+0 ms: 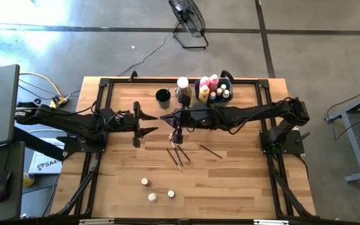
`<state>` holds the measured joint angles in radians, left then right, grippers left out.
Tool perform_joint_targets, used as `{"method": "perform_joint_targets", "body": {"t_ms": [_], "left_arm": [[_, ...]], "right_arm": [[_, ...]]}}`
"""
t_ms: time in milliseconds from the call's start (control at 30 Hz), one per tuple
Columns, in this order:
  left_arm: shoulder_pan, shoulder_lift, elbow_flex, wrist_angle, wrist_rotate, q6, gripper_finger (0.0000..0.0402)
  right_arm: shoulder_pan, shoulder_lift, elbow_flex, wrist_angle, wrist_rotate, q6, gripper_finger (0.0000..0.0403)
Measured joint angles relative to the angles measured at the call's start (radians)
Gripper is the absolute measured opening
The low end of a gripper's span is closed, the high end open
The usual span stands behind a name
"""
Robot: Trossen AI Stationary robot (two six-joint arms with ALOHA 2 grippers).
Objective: Pick & Place Paint Supplies
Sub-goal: Put the silver paintbrush into the blue cup
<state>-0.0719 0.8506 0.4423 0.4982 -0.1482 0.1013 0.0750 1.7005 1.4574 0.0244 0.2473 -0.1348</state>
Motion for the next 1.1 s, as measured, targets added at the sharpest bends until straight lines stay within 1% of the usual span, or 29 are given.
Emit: {"method": "perform_joint_targets", "body": {"t_ms": [100,200,500,633,767,1000,1100], "left_arm": [[0.000,0.022,0.000,0.062,0.000,-0.041,0.0218],[0.000,0.047,0.000,0.116,0.000,-0.054,0.0241],[0.000,0.161,0.000,0.275,0.002,-0.084,0.0248],[0.000,0.183,0.000,0.337,0.008,-0.110,0.0248],[0.000,0.183,0.023,0.304,0.009,-0.113,0.0234],[0.000,0.202,0.085,0.222,0.010,-0.114,0.0183],[0.000,0.213,0.091,0.230,0.008,-0.114,0.0162]], "right_arm": [[0.005,0.000,0.000,0.052,-0.052,-0.028,0.0002],[0.005,0.000,0.000,0.085,-0.092,-0.043,0.0002],[0.004,0.000,0.000,0.096,-0.098,-0.053,0.0002],[0.004,0.000,0.000,0.094,-0.098,-0.053,0.0002],[0.004,0.000,0.000,0.094,-0.098,-0.054,0.0002],[0.004,0.000,0.000,0.093,-0.098,-0.054,0.0002],[0.004,0.000,0.000,0.093,-0.093,-0.054,0.0002]]}}
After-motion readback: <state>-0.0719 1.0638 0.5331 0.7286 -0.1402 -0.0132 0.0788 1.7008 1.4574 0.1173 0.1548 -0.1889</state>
